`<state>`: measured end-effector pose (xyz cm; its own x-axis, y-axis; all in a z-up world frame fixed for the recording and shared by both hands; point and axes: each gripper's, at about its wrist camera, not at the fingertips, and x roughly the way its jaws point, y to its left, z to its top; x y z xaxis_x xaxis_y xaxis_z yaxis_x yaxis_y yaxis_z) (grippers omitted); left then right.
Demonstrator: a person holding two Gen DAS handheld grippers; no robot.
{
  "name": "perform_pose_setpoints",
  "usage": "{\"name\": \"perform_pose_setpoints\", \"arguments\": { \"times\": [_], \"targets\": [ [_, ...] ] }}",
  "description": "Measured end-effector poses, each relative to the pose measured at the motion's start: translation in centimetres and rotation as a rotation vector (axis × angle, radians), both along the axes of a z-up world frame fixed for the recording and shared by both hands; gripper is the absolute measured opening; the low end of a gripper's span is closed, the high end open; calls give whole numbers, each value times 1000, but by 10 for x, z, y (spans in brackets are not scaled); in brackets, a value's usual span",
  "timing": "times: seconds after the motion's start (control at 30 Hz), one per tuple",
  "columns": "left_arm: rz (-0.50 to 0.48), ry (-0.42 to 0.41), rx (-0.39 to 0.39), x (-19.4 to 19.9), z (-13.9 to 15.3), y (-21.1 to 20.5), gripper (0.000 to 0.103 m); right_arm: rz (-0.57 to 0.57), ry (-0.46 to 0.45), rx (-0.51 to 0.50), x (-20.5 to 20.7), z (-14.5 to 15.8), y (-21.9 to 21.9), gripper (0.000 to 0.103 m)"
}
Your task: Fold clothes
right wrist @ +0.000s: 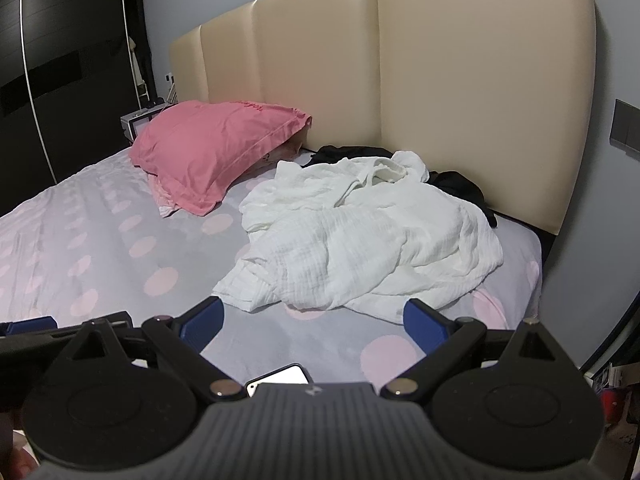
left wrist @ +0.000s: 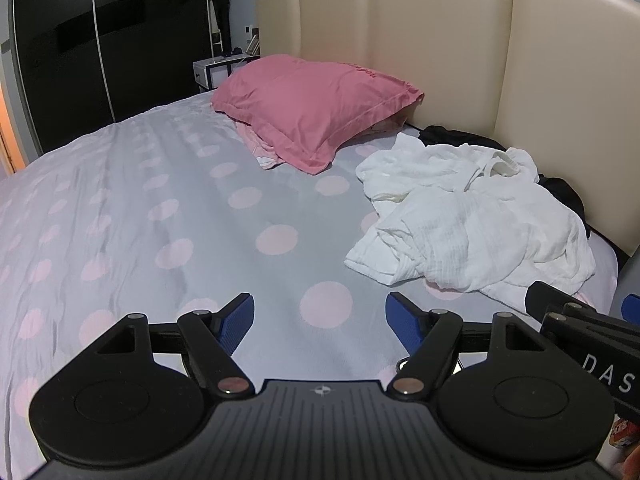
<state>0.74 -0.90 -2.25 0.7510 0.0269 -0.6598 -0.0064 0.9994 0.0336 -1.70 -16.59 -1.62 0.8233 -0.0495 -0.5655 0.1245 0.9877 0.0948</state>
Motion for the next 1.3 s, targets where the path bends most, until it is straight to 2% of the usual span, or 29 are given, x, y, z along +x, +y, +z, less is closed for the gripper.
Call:
{"name": "perform_pose_setpoints", "arguments": {
  "times": [0.8,0.93,1.07,1.17,1.3],
  "targets": [
    [12,11,3,0,-5,7,70,32,-6,-8,2,-2,3,97],
    [22,21,2,3,-6,16,70,120,10,19,8,0,3,97],
    [56,44,-16,6,-8,38,70,219,75,53,25,5,0,97],
    [89,50,-12,7,-11,58,70,310,142,65,49,7,-4,97],
    [133,68,8,6,-17,84,70,394,132,41,88,1,-19,97]
  ]
}}
